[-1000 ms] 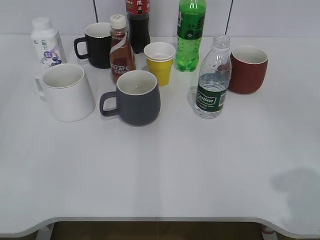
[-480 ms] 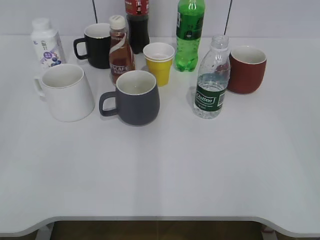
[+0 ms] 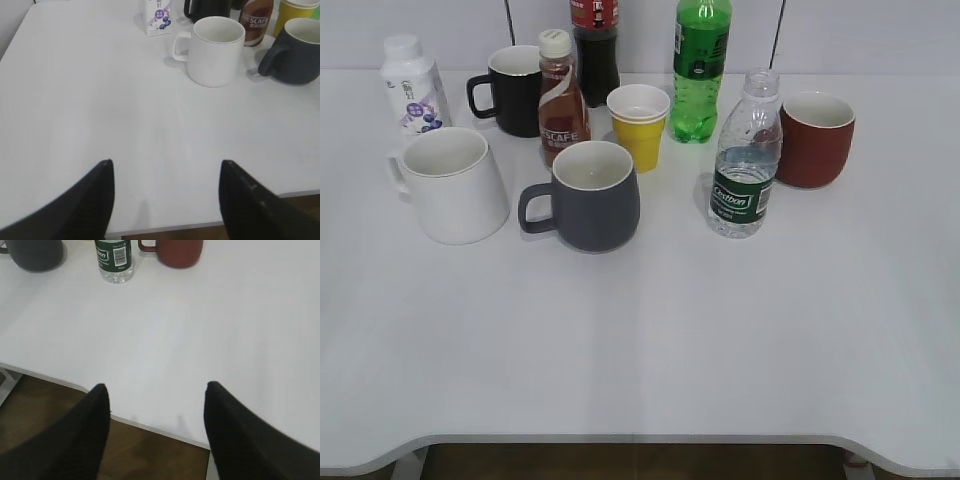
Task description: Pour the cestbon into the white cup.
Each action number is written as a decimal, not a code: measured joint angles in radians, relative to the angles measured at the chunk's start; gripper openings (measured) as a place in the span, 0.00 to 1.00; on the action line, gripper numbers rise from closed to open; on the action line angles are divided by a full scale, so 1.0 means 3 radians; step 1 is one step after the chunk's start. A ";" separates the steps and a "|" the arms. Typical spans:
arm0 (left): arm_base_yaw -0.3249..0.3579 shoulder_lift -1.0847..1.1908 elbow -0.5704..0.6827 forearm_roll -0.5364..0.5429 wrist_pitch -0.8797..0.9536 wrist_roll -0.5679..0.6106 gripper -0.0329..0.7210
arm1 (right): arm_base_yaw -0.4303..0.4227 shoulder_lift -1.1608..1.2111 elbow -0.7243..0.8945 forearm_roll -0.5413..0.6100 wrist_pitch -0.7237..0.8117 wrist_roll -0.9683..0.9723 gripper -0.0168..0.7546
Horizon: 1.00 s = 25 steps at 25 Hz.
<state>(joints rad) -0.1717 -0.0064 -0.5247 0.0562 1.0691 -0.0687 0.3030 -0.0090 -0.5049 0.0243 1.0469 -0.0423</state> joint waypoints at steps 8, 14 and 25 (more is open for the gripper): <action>0.0000 0.0000 0.0000 0.0000 0.0000 0.0000 0.70 | 0.0000 0.0000 0.0000 0.0006 -0.0019 0.0000 0.61; 0.0288 -0.0001 0.0003 0.0000 0.0000 0.0000 0.70 | -0.0414 0.0000 0.0003 0.0012 -0.0022 0.0000 0.61; 0.0447 -0.0001 0.0003 0.0000 0.0000 0.0000 0.70 | -0.0915 0.0000 0.0003 0.0012 -0.0026 0.0000 0.61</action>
<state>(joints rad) -0.0375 -0.0068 -0.5239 0.0562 1.0691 -0.0687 0.0287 -0.0090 -0.5041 0.0279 1.0392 -0.0423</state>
